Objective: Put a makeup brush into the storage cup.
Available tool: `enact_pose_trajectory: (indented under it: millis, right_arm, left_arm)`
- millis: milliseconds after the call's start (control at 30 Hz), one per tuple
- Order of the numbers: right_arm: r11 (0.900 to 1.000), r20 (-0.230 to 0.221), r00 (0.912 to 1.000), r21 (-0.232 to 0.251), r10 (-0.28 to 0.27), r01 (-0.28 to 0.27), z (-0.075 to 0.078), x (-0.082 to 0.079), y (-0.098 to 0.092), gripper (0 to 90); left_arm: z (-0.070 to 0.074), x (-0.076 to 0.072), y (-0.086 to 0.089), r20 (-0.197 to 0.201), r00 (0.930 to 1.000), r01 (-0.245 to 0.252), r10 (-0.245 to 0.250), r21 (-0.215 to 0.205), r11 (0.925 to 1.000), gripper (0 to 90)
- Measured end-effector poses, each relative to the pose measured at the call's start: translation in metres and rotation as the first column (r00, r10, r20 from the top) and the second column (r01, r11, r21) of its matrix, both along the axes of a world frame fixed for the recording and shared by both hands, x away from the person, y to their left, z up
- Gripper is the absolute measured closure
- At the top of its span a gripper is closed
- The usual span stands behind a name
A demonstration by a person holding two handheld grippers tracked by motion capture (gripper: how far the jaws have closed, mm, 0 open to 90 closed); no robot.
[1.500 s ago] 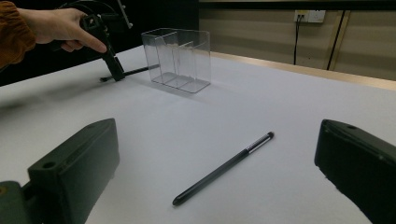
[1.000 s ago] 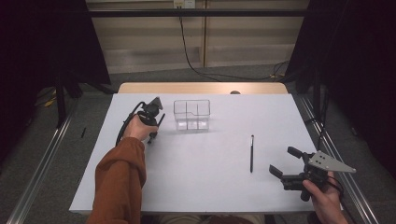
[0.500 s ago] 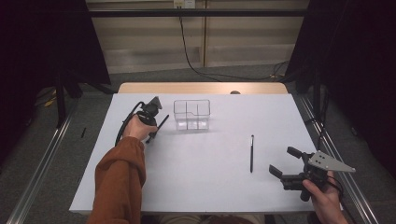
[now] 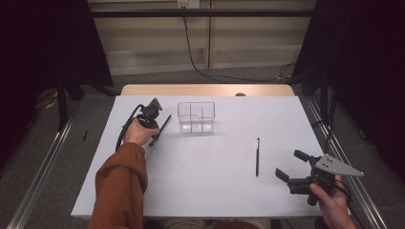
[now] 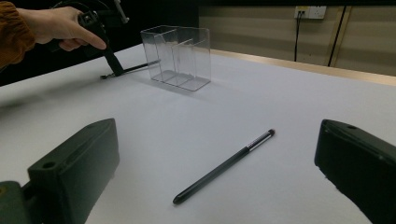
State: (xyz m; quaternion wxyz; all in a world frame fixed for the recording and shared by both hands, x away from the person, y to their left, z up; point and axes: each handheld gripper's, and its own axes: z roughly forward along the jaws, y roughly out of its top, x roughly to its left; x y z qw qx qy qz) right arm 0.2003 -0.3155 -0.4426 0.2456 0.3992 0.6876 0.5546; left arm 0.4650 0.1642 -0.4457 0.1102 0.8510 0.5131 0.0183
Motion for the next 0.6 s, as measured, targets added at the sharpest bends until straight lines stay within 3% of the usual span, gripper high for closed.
enact_pose_trajectory:
  millis: [200, 433, 600]
  right_arm:
    - [1.0, -0.001, 1.0, -0.001, -0.001, 0.001, 0.0, 0.0, 0.0, 0.0]
    - [1.0, 0.0, 1.0, -0.001, -0.002, 0.002, 0.0, 0.0, 0.0, 0.0]
    - [1.0, -0.002, 1.0, 0.002, -0.004, 0.004, 0.0, 0.0, 0.0, 0.0]
  left_arm:
    - [0.005, 0.0, 0.005, 0.02, 0.9997, -0.013, 0.014, -0.045, 0.9989, 84.1]
    - [0.012, -0.004, 0.01, 0.066, 0.9973, -0.024, 0.03, -0.092, 0.9955, 84.0]
    - [0.019, -0.007, 0.012, 0.112, 0.9931, -0.025, 0.036, -0.102, 0.9944, 84.0]
